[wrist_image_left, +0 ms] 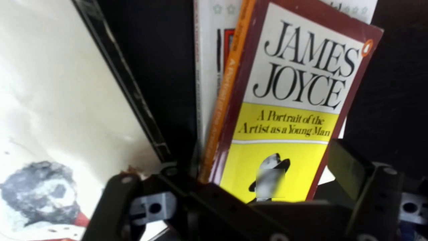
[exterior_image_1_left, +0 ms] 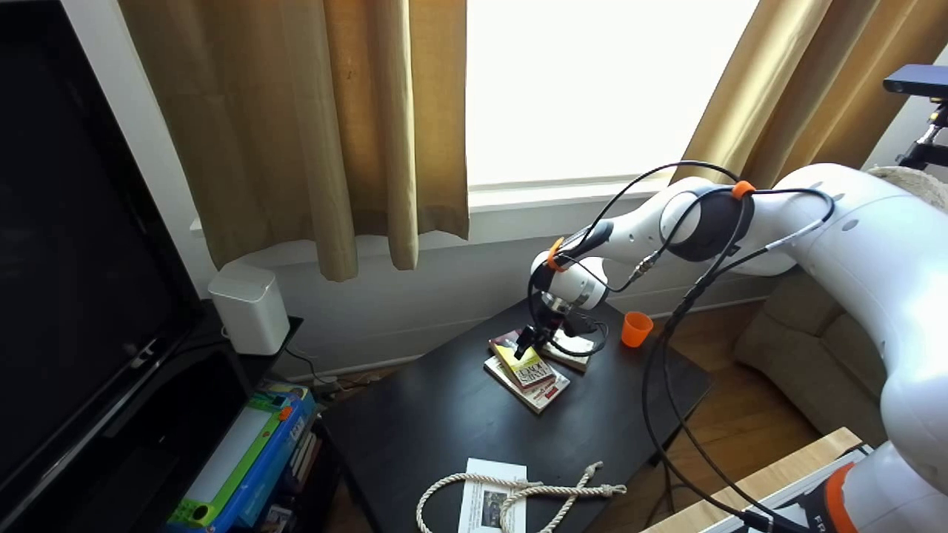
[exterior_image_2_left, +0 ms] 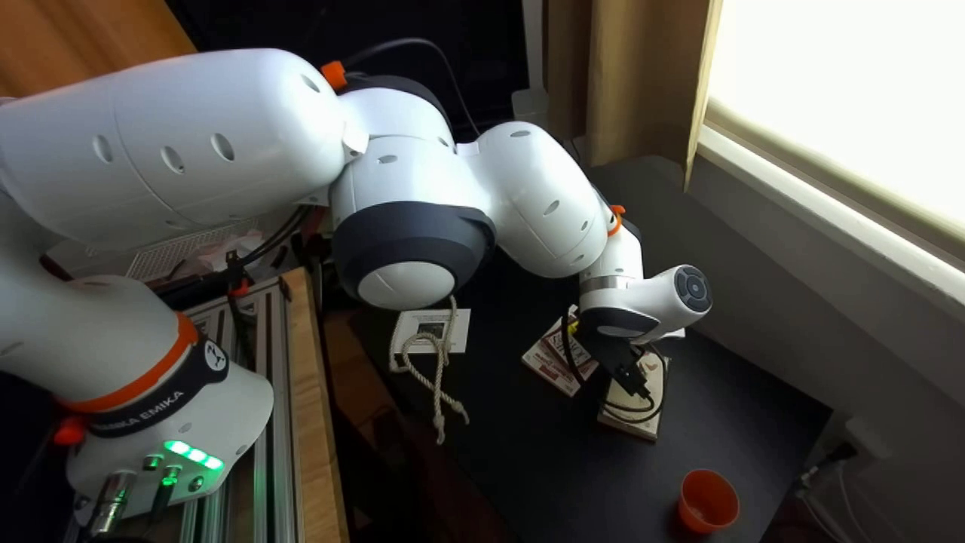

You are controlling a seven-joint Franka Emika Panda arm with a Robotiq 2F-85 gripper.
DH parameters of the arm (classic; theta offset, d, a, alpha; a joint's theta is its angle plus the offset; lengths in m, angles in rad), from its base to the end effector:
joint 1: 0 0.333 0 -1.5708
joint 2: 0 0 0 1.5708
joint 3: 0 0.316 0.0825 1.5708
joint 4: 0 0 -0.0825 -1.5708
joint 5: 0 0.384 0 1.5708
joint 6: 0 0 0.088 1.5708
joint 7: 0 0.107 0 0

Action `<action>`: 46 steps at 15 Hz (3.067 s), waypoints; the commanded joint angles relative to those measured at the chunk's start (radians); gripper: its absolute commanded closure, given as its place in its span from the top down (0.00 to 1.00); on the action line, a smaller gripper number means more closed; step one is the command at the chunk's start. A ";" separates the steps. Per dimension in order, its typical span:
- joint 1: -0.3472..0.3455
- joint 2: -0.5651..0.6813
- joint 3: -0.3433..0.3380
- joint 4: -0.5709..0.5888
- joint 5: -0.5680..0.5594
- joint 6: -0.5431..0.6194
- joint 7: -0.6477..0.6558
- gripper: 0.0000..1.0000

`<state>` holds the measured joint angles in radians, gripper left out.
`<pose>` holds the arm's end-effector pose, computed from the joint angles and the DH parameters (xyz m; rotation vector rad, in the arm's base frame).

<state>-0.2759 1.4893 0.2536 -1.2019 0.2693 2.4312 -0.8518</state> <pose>0.6331 -0.0373 -0.1418 -2.6007 -0.5277 0.0432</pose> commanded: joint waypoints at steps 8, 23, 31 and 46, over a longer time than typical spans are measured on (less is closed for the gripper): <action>0.051 -0.005 -0.033 0.020 -0.066 0.013 0.013 1.00; 0.007 -0.236 -0.013 -0.294 -0.006 0.111 0.011 0.90; -0.073 -0.260 0.064 -0.358 -0.017 0.009 0.014 0.19; -0.076 -0.127 0.108 -0.338 0.030 0.172 0.058 0.00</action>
<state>-0.3337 1.3279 0.3351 -1.5459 0.2940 2.5764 -0.8106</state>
